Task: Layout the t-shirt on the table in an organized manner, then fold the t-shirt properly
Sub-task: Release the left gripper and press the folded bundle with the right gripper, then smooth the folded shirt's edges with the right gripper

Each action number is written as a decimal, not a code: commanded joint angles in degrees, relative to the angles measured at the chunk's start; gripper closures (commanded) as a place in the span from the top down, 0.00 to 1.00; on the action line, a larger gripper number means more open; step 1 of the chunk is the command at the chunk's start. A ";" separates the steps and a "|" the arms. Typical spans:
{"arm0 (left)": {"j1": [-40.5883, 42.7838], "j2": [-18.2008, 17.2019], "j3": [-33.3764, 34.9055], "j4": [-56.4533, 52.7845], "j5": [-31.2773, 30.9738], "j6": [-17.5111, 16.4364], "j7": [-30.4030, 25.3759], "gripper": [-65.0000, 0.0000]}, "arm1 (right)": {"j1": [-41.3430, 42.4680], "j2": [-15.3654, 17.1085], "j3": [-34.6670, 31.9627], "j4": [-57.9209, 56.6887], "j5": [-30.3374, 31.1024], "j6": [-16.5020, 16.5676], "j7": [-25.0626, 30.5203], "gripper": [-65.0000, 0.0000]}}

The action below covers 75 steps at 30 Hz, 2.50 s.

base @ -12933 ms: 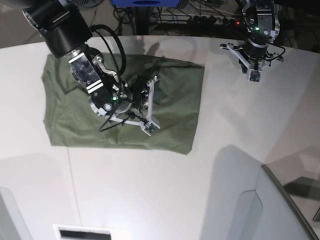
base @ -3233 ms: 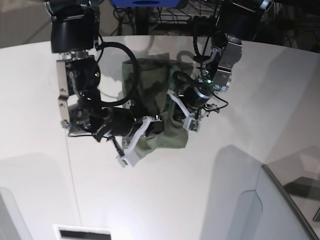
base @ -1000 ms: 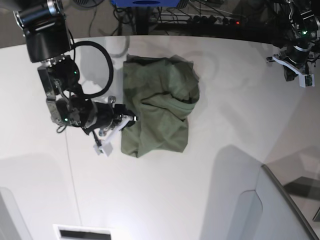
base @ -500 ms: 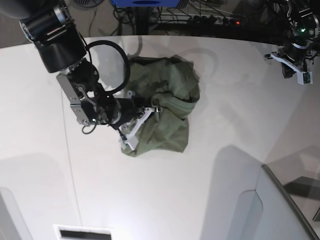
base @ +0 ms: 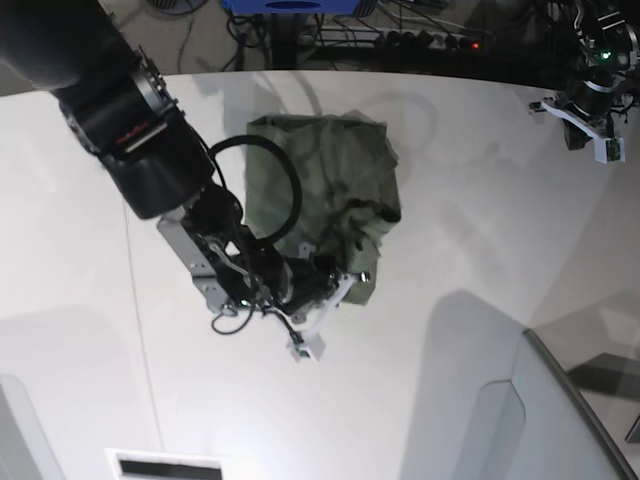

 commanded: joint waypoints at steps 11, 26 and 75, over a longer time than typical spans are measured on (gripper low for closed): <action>0.65 -1.01 -0.45 0.98 -0.22 0.36 -1.08 0.00 | -3.59 8.10 0.42 21.36 1.01 -4.04 -6.62 0.00; 0.21 -1.09 -0.27 1.25 -0.22 0.36 -1.17 0.00 | -18.97 7.13 5.51 25.14 0.92 -8.88 -9.08 0.00; -0.23 -1.09 1.40 0.81 -0.14 0.36 -1.17 0.00 | -22.14 3.35 4.55 29.36 0.74 2.02 -15.49 0.00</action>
